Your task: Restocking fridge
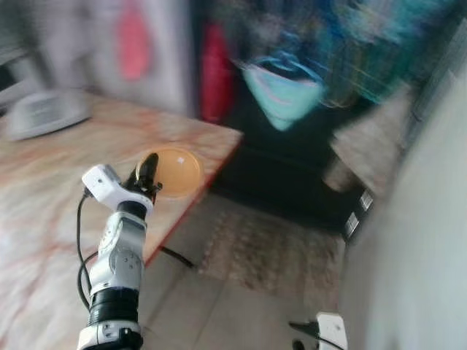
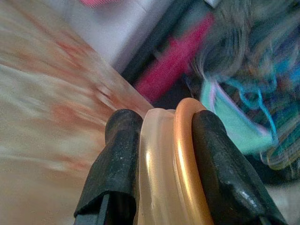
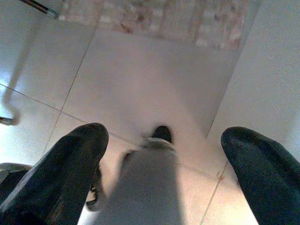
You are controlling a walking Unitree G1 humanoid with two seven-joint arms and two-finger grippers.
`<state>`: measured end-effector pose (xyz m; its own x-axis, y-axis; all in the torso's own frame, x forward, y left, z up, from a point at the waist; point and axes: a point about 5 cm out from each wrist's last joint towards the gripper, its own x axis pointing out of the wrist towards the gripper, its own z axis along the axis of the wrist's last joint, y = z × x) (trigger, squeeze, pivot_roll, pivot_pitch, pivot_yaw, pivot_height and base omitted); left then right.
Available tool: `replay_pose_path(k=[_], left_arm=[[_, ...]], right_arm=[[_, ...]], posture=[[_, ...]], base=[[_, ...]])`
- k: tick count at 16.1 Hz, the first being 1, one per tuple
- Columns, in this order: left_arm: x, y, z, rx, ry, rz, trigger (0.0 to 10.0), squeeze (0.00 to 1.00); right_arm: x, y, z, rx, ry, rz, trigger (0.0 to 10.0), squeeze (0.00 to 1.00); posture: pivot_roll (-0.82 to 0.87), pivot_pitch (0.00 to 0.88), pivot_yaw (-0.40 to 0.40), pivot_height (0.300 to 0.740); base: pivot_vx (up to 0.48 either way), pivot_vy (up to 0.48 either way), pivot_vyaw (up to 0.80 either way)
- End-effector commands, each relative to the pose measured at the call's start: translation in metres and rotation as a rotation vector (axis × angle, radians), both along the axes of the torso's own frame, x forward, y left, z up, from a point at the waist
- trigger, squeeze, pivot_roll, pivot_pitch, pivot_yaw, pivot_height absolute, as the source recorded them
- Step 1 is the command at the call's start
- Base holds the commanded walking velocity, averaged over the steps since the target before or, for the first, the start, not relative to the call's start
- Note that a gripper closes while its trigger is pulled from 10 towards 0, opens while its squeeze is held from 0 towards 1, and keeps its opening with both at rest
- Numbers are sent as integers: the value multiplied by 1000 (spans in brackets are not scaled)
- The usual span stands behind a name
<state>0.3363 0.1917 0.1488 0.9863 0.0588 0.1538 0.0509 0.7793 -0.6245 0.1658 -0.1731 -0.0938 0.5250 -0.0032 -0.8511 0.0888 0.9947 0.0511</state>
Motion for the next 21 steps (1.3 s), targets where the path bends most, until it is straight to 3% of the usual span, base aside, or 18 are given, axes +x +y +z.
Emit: replay_pose_path(k=[1,6,16,21], left_arm=[[1,-5,2,3,-6,-9,10000,0],[1,-5,1,-1,-2,-8,10000,0],[-1,-14,-1,-25,-3,-44,10000,0],[-2,-15,-1,-31,-2,-44,10000,0]], right_arm=[[-1,-3,0,-6,-1,-4,10000,0],[0,-3,0,-2,0,5,10000,0],[2,-3,1,-1,-5,9,10000,0],[2,-4,1,-1,-8,9,10000,0]], posture=[[17,0,86,740],[17,0,83,740],[22,0,77,740],[23,0,71,740]], base=[[0,0,-800],[0,0,-800],[0,0,0],[-192,0,0]])
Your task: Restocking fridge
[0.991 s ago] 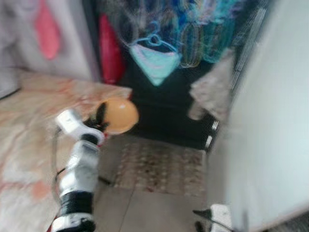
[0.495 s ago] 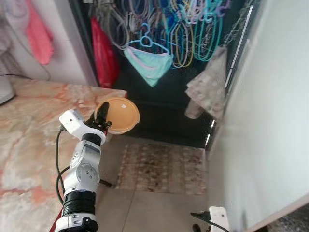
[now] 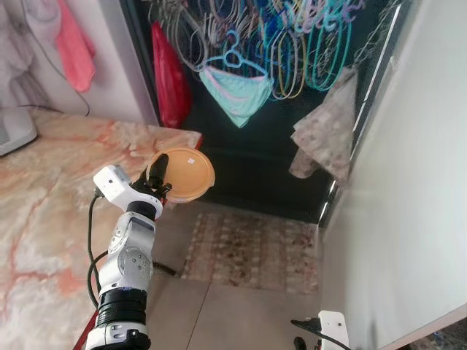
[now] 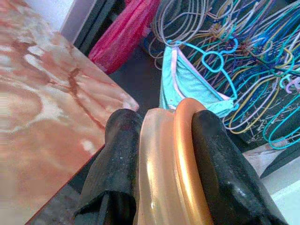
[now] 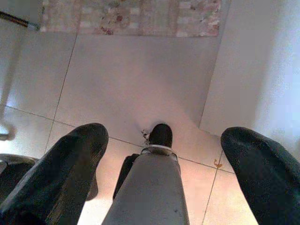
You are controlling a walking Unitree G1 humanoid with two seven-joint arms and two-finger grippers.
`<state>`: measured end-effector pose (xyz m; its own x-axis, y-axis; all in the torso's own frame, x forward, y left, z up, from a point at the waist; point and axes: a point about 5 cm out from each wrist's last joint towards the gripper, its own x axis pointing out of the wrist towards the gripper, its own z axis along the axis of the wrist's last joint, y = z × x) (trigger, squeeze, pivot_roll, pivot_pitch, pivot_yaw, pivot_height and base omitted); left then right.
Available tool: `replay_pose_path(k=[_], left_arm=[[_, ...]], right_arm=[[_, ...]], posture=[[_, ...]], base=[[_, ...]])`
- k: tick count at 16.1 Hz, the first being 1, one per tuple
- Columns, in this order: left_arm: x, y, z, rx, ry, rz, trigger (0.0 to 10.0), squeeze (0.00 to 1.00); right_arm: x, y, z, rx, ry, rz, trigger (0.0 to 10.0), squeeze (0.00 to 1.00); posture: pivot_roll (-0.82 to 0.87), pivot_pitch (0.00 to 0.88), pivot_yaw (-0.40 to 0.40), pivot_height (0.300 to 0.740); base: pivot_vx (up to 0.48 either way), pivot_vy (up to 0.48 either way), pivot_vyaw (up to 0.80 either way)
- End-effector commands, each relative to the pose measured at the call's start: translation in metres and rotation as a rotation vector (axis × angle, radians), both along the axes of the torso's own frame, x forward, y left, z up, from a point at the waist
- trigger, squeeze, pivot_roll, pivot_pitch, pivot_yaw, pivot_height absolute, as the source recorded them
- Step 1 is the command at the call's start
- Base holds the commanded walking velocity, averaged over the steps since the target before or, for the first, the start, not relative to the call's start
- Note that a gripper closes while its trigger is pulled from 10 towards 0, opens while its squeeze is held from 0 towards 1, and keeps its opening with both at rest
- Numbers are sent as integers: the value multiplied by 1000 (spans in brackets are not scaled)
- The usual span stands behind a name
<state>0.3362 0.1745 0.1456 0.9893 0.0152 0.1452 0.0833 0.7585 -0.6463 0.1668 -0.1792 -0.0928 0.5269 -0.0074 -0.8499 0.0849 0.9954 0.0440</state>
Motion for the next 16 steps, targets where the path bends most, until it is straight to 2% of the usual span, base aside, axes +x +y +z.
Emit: replay_pose_path(k=[1,11,13,16], left_arm=[[-2,2,2,-4,-10,4,10000,0],[-2,1,-1,-3,3,1,10000,0],[-2,0,-6,18,36,-10,10000,0],[-1,-1,-28,72,138,-77,10000,0]], right_arm=[[1,2,0,6,-6,6,10000,0],[2,2,1,7,-8,7,10000,0],[2,2,1,7,-8,7,10000,0],[2,2,1,8,-8,8,10000,0]], posture=[[23,0,71,740],[22,0,68,740],[22,0,68,740],[25,0,67,740]], base=[[-247,0,0],[-304,0,0],[0,0,0],[0,0,0]])
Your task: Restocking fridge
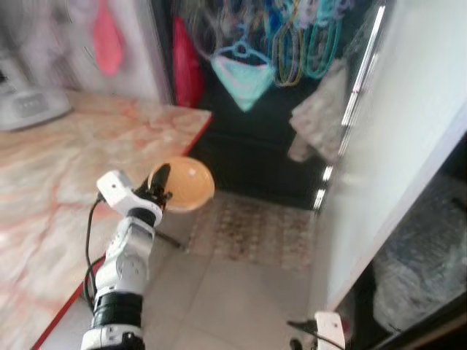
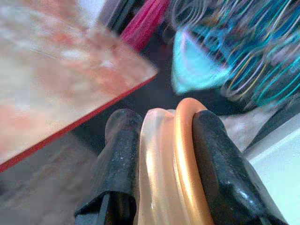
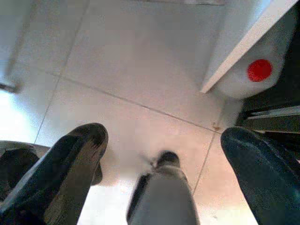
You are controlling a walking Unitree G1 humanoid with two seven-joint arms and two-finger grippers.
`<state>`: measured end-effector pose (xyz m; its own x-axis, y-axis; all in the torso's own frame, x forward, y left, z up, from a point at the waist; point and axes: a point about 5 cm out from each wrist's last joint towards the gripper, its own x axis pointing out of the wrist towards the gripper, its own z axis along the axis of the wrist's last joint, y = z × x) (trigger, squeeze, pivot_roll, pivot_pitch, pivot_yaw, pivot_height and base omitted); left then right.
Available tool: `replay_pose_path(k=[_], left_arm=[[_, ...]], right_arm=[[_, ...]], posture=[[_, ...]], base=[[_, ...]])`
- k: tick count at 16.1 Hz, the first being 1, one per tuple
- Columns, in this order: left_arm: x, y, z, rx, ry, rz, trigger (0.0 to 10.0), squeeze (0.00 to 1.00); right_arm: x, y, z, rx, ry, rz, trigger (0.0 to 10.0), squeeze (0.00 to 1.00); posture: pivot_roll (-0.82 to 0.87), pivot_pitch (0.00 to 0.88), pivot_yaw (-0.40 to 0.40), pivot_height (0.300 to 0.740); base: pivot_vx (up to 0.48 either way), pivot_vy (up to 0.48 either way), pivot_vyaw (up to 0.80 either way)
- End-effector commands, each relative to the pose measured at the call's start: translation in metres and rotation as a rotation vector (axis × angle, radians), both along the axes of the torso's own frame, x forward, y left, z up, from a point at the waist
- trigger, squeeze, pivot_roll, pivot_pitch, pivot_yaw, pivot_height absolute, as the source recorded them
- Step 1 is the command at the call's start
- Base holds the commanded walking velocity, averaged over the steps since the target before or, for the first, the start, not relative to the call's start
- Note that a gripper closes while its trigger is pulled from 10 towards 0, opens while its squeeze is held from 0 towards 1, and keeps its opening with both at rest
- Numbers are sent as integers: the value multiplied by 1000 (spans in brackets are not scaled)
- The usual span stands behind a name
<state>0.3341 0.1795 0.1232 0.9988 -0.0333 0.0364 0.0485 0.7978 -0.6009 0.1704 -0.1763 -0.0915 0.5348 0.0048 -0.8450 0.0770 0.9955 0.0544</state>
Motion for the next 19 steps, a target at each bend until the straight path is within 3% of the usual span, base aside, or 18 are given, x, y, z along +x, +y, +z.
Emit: replay_pose_path(k=[1,2,5,8,9,13,16,17,19], left_arm=[[0,-5,-16,27,80,-52,10000,0],[-4,-2,-34,88,163,-75,10000,0],[-20,6,-77,94,321,-106,10000,0],[-29,8,-96,185,410,-148,10000,0],[-43,12,-117,307,503,-183,10000,0],[-60,11,-139,383,600,-243,10000,0],[-74,17,-154,367,695,-202,10000,0],[-86,23,-164,302,762,-137,10000,0],[-98,33,-172,155,807,5,10000,0]], right_arm=[[-1,-1,0,-2,1,1,10000,0],[-1,-1,0,-2,1,0,10000,0],[-1,-1,0,-2,0,-1,10000,0],[-1,-2,0,-3,0,1,10000,0],[0,-2,0,-2,-4,0,10000,0],[0,-2,0,-4,-6,2,10000,0],[0,-2,0,-4,-5,0,10000,0],[0,-2,0,-4,-5,-1,10000,0],[0,-2,0,-4,-6,-1,10000,0]], posture=[[25,0,67,740],[26,0,67,740],[26,0,65,740],[30,0,60,740],[28,0,59,740],[30,0,56,740],[28,0,57,740],[30,0,58,740],[28,0,58,740]], base=[[0,0,0],[0,0,0],[0,0,0],[0,0,0],[0,0,0],[0,0,0],[0,0,0],[0,0,0],[0,0,0]])
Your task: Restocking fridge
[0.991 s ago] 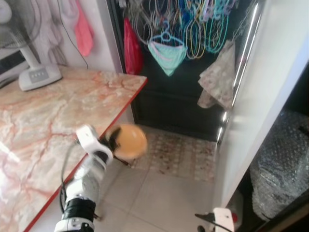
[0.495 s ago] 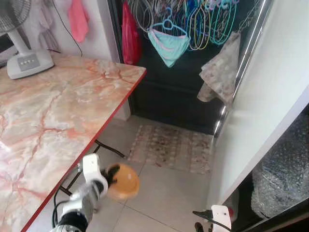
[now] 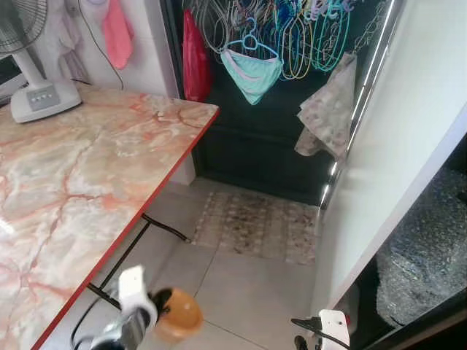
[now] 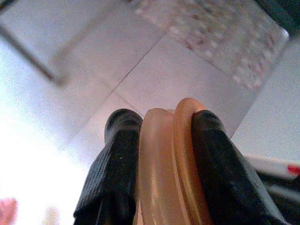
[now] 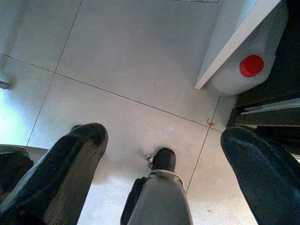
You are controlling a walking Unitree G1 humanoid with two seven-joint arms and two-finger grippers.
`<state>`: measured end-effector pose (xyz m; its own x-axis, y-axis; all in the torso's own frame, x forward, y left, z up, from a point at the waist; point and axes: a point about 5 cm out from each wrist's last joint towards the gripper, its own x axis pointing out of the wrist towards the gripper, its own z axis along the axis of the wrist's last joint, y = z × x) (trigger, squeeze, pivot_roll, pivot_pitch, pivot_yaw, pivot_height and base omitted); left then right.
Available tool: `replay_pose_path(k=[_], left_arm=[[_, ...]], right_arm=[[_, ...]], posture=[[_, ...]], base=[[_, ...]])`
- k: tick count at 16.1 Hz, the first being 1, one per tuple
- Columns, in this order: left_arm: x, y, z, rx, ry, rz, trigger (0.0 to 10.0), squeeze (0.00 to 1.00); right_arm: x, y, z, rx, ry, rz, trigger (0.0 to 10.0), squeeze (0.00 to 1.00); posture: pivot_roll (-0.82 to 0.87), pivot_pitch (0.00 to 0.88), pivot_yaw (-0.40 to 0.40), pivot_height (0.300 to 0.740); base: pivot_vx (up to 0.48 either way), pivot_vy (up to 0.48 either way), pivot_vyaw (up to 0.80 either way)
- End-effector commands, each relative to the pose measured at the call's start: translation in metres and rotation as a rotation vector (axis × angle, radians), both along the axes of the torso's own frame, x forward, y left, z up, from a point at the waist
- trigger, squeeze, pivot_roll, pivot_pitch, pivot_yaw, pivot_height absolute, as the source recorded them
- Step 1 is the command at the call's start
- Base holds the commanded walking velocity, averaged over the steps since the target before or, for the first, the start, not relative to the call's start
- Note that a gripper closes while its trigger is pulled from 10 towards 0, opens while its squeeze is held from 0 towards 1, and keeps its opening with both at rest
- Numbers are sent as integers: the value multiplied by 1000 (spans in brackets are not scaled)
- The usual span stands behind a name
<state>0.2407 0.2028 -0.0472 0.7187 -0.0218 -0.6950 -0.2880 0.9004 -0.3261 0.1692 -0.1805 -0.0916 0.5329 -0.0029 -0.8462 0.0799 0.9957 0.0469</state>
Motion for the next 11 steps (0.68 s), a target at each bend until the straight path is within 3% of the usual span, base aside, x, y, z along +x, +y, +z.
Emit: replay_pose_path(k=[1,2,3,8,11], left_arm=[[-8,19,-2,-64,-3,227,10000,0],[-14,28,-4,-141,-13,403,10000,0],[-18,31,-6,-167,-9,455,10000,0],[-39,26,-20,-189,80,481,10000,0],[-41,24,-22,-191,86,472,10000,0]], right_arm=[[1,2,0,4,-9,2,10000,0],[1,2,0,4,-9,3,10000,0],[1,2,0,4,-8,2,10000,0],[1,1,0,1,-4,-3,10000,0],[1,1,0,-4,6,7,10000,0]], posture=[[30,0,56,740],[33,0,54,740],[33,0,53,740],[26,0,52,740],[27,0,50,740]], base=[[0,0,0],[0,0,0],[0,0,0],[0,0,0],[0,0,-694]])
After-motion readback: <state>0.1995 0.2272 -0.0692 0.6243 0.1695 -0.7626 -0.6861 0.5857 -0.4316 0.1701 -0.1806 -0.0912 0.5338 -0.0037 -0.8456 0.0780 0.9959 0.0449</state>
